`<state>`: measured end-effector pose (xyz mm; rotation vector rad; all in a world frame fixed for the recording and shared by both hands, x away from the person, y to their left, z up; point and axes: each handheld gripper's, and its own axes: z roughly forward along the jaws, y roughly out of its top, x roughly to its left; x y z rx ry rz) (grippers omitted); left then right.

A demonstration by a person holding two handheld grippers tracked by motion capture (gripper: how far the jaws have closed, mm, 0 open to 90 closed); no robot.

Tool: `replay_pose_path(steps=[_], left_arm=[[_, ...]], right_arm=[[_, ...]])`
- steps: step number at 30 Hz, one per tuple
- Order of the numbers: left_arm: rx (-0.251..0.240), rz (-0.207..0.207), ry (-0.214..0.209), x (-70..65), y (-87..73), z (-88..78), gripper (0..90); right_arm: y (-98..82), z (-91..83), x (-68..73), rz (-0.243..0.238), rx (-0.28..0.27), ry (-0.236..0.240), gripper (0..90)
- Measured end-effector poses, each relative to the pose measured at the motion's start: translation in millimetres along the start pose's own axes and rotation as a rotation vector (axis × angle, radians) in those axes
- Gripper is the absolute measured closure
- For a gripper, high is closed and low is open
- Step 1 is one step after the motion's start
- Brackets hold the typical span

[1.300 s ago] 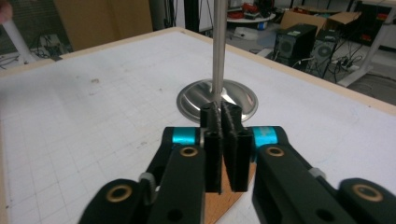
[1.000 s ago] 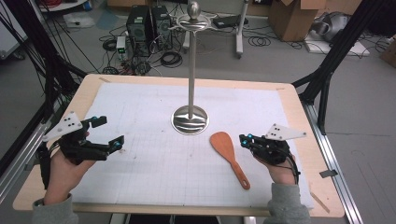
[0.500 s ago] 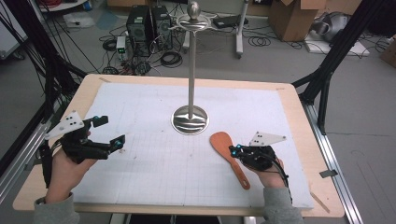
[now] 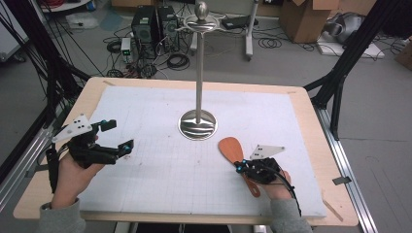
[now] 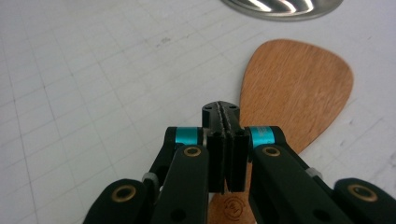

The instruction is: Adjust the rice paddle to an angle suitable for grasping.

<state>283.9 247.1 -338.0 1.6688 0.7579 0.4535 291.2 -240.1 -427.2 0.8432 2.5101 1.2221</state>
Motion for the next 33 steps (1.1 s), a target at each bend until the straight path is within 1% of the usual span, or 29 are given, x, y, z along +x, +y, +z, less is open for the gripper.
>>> replay_pose_path(steps=[1,2,4,8,12,15,19,24,30,33], left_arm=[[-0.002,-0.002,-0.001,0.1,-0.1,0.4,1.8],[-0.001,-0.002,0.000,0.4,-0.2,0.6,1.8],[0.001,-0.001,-0.001,1.1,-0.3,1.2,1.8],[0.002,-0.004,-0.003,1.8,-0.4,3.4,1.8],[0.005,-0.006,-0.006,1.7,0.2,6.4,1.8],[0.007,-0.005,-0.009,1.4,0.7,8.6,1.8],[0.010,-0.005,-0.014,1.1,0.8,11.6,1.8],[0.014,-0.005,-0.015,0.0,0.4,13.9,1.8],[0.018,-0.002,-0.009,0.3,-0.3,12.2,1.8],[0.018,-0.003,-0.003,0.6,-0.7,9.9,1.8]], right_arm=[[-0.7,1.3,-0.2,-0.001,0.007,0.002,89.3],[-1.5,2.6,0.5,0.007,0.020,0.005,89.3],[-3.1,5.1,0.3,0.001,0.033,0.008,89.3],[-5.4,6.0,0.6,0.010,0.055,0.016,89.3],[-8.6,8.2,1.1,0.016,0.103,0.028,89.4],[-10.2,8.1,1.0,0.024,0.106,0.042,89.5],[-12.9,4.7,-1.1,0.031,0.110,0.034,89.5],[-18.9,-2.0,-8.5,0.060,0.099,0.009,89.6],[-24.2,-8.3,-17.6,0.114,0.089,-0.026,89.6],[-26.5,-11.3,-23.6,0.161,0.086,-0.051,89.6]])
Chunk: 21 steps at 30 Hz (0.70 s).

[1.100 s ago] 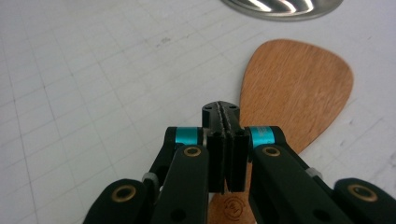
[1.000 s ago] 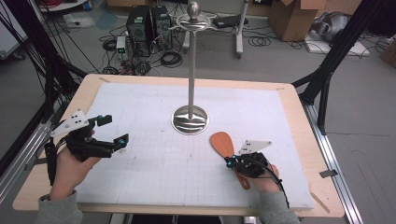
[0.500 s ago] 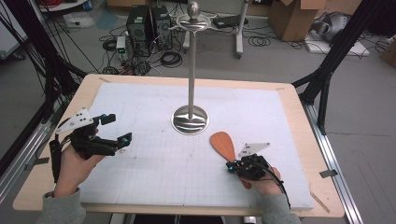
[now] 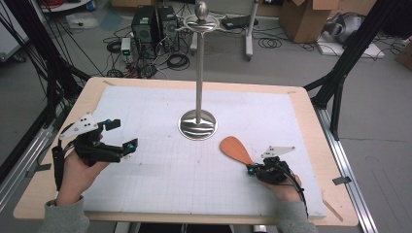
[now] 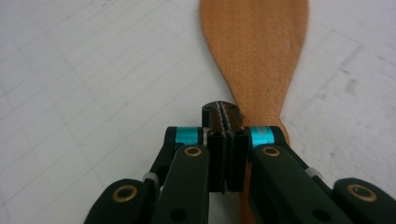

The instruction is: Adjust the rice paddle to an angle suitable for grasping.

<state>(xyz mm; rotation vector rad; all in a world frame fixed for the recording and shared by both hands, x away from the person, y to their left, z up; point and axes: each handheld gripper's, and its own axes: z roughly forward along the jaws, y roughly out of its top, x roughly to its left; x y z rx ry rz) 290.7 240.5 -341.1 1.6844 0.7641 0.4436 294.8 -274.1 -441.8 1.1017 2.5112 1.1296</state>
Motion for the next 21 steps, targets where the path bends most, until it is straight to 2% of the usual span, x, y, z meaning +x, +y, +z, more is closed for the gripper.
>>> replay_pose_path(steps=[4,8,10,15,19,21], left_arm=[[0.002,-0.001,0.006,0.2,-0.9,-2.9,1.8],[0.001,-0.003,0.012,0.2,-1.9,-5.4,1.8],[0.005,-0.001,0.015,0.7,-3.0,-6.3,1.8],[0.012,-0.009,0.027,2.6,-6.0,-9.7,1.8],[0.015,-0.009,0.033,2.0,-7.0,-10.4,1.8],[0.018,-0.008,0.030,1.3,-7.1,-10.0,1.8]], right_arm=[[-2.5,-3.3,-7.4,0.035,-0.008,-0.027,89.7],[-0.2,-4.9,-8.7,0.025,-0.012,-0.023,89.7],[4.0,-8.3,-8.1,0.037,-0.057,-0.007,89.9],[20.9,-10.2,-9.1,0.010,-0.113,-0.032,90.0],[27.9,-0.5,-14.8,-0.024,-0.116,-0.054,90.0],[30.4,4.0,-20.2,-0.012,-0.125,-0.058,90.0]])
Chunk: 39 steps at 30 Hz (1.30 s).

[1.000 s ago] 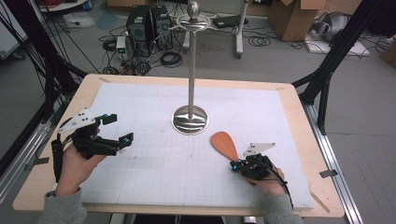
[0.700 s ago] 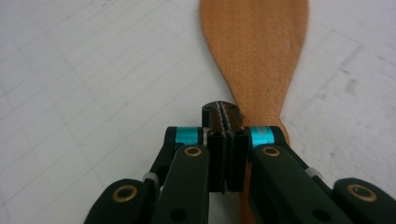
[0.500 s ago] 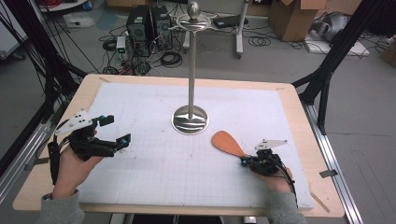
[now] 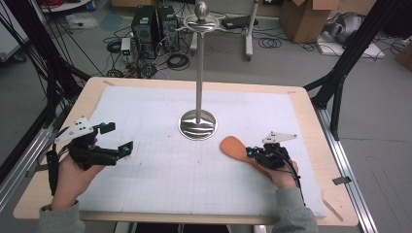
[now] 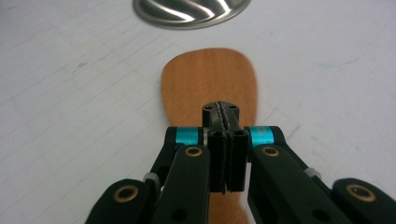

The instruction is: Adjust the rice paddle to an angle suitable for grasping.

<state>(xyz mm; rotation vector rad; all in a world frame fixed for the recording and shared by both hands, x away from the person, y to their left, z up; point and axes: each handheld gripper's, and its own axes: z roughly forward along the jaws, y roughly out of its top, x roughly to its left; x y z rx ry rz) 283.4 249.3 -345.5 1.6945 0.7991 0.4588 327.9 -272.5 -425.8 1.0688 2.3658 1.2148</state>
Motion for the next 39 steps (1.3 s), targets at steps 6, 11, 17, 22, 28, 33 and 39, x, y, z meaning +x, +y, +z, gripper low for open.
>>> replay_pose_path(steps=[6,11,17,22,28,33,39], left_arm=[[0.006,-0.001,-0.004,-1.0,-0.8,1.5,1.8],[0.001,-0.003,-0.005,-1.3,-1.2,-1.1,1.8],[-0.016,-0.015,-0.001,0.9,-1.7,-8.5,1.8],[-0.027,-0.026,0.007,1.7,-4.2,-13.0,1.8],[-0.015,-0.031,0.025,3.8,-8.2,-19.9,1.8],[-0.025,-0.039,0.028,3.9,-10.1,-26.4,1.8],[-0.022,-0.038,0.041,4.4,-11.9,-31.7,1.8]], right_arm=[[14.9,13.4,-9.8,-0.012,0.022,-0.021,90.0],[24.5,28.1,-11.7,-0.018,0.040,-0.033,90.0],[30.1,42.8,-16.6,-0.017,0.035,-0.044,90.0],[32.9,52.7,-23.7,0.003,0.030,-0.053,90.0],[38.9,64.0,-27.7,0.013,0.040,-0.064,90.0],[40.5,72.4,-32.1,0.083,0.083,-0.067,90.0],[45.8,80.3,-30.9,0.070,0.110,-0.061,90.0]])
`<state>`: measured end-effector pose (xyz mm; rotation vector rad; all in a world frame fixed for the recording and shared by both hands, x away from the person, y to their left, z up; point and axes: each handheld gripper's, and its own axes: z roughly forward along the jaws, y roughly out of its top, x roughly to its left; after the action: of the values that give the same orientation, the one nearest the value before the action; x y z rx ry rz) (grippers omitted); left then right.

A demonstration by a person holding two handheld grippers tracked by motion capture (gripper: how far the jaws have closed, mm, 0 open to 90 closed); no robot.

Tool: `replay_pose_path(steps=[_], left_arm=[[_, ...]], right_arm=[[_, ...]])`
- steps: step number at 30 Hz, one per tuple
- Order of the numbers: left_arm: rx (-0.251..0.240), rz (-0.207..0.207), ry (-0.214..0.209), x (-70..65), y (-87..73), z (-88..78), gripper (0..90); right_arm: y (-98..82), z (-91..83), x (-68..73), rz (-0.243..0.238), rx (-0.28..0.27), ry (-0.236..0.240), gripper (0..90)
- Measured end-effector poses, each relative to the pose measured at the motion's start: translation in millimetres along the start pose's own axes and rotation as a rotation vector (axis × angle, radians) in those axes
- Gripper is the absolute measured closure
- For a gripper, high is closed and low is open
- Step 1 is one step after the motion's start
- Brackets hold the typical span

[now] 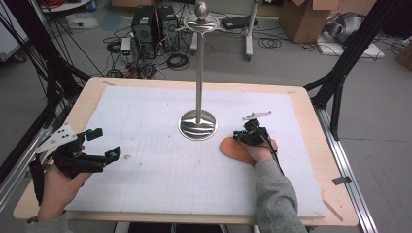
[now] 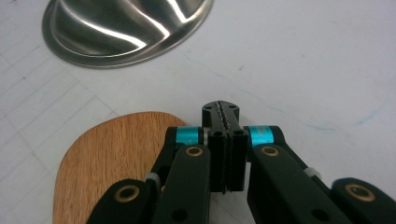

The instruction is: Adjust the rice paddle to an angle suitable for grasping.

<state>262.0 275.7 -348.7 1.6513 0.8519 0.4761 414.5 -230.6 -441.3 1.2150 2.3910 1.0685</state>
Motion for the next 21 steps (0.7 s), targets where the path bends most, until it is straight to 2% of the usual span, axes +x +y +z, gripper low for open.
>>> replay_pose_path(steps=[2,3,8,21], left_arm=[[-0.002,-0.001,0.005,0.3,-0.4,-1.4,1.8],[-0.003,-0.001,0.004,0.5,-0.4,-1.8,1.8],[-0.005,-0.002,0.005,0.0,0.2,-0.4,1.8],[0.010,0.010,-0.032,-5.5,4.1,16.2,1.8]], right_arm=[[1.0,1.8,3.8,-0.012,0.003,0.023,90.0],[1.4,2.7,5.4,-0.028,0.002,0.020,90.0],[2.5,2.6,12.4,-0.049,0.021,0.047,90.0],[5.1,1.7,53.4,-0.170,0.101,0.124,90.0]])
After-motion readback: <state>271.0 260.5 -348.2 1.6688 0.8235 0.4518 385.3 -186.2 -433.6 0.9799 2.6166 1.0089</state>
